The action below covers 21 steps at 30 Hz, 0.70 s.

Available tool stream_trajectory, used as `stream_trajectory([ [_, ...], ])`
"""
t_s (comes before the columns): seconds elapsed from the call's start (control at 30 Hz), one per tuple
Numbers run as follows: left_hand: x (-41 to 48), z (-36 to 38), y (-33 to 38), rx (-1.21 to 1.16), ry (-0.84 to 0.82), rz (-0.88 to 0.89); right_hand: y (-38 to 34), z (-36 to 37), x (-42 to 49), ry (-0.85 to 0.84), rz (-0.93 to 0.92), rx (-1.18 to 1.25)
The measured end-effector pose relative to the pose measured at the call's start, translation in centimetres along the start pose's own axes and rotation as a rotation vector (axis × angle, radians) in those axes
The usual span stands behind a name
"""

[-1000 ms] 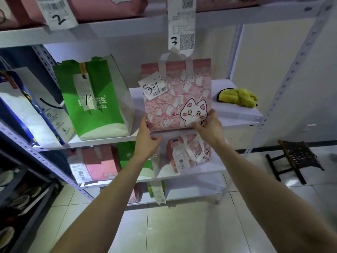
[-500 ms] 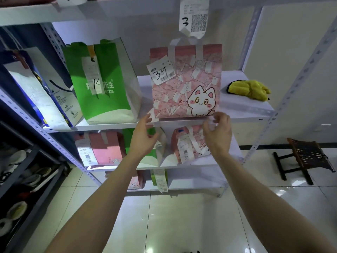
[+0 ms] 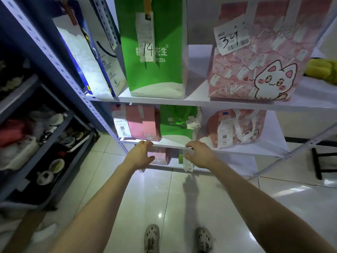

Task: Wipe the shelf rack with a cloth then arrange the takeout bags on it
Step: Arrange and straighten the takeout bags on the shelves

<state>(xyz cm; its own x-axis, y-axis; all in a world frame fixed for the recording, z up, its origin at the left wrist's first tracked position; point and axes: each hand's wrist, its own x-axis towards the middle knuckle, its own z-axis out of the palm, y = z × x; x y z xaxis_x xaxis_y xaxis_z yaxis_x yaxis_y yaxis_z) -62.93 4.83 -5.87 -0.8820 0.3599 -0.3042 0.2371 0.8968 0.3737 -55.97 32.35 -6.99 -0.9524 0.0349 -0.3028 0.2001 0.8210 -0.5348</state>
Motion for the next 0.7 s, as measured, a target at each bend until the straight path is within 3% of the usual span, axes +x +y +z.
stream_trajectory([
  [0.43, 1.1, -4.9, -15.0, 0.020, -0.037, -0.030, -12.2, 9.3, 6.8, -0.001, 0.026, -0.004],
  [0.7, 5.1, -6.2, -19.4, 0.033, -0.005, 0.069, -18.0, 8.8, 15.5, 0.285, 0.000, -0.018],
])
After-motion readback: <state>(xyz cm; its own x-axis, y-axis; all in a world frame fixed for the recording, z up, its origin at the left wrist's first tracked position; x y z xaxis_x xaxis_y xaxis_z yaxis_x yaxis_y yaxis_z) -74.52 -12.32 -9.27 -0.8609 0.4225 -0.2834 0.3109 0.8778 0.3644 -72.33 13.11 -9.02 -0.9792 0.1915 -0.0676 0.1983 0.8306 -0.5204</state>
